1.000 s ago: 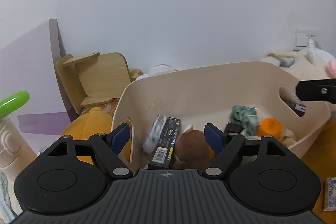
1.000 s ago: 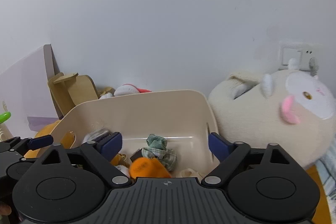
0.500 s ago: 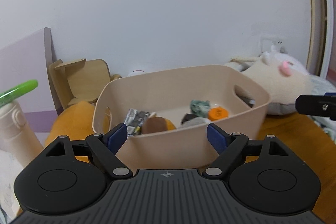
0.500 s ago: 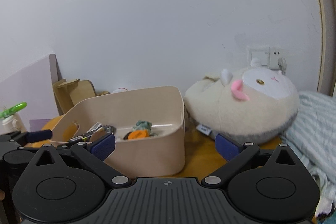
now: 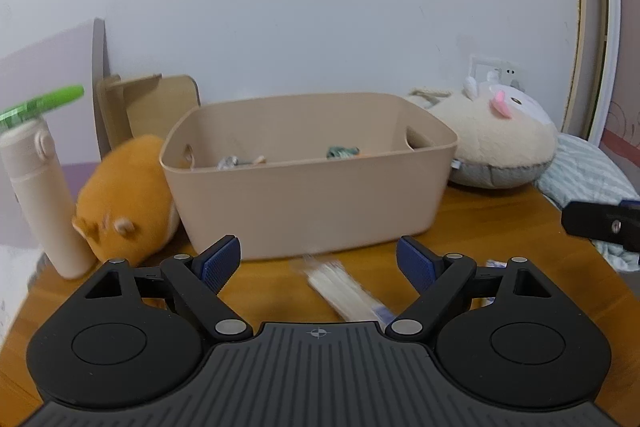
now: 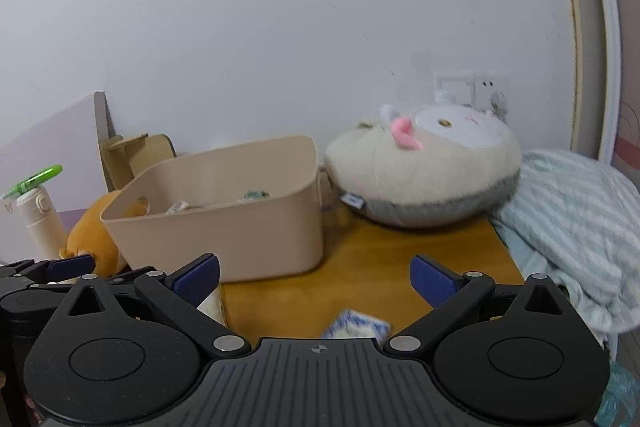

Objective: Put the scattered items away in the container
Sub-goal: 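Move both tools back toward the white packet and second tissue pack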

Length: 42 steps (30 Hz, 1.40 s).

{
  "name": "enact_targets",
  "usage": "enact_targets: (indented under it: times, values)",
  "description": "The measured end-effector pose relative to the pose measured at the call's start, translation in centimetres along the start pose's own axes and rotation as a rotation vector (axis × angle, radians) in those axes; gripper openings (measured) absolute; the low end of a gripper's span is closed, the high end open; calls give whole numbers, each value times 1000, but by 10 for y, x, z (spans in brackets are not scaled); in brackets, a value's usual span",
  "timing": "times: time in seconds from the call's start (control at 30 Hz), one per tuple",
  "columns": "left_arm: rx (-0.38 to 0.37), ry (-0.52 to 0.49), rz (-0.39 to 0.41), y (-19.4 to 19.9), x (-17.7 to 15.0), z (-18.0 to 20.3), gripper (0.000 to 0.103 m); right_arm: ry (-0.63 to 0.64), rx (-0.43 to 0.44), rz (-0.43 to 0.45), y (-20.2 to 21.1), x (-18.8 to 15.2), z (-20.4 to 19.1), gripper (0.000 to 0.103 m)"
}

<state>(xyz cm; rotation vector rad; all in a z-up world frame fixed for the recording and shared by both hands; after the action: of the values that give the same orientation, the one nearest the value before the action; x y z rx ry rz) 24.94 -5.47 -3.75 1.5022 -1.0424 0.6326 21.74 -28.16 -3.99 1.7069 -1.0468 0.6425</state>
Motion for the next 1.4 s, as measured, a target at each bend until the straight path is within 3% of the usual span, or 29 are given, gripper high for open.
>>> enact_targets:
  times: [0.27,0.73,1.4]
  values:
    - [-30,18,-39,7,-14,23,87,-33,-55,-56,5,-23,22,103]
    - [-127,127,-207,-8,-40,42,87,17,-147,-113,-5,-46,23,103]
    - [-23,193,-245,-73,-34,27,87,-6,-251,-132,-62,-41,27,103]
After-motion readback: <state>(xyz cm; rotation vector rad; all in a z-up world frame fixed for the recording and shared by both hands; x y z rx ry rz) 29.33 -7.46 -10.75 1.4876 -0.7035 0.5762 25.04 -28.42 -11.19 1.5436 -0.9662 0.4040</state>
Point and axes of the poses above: each gripper's, at about its wrist camera, not at the fingertips, and y roughly against the way its jaws point, z to its right, x to its top, the point moved 3 cm from there along -y, roughly the way its jaws point, and after that the axes turned 13 degrees about -y, right-handed, at the moved point
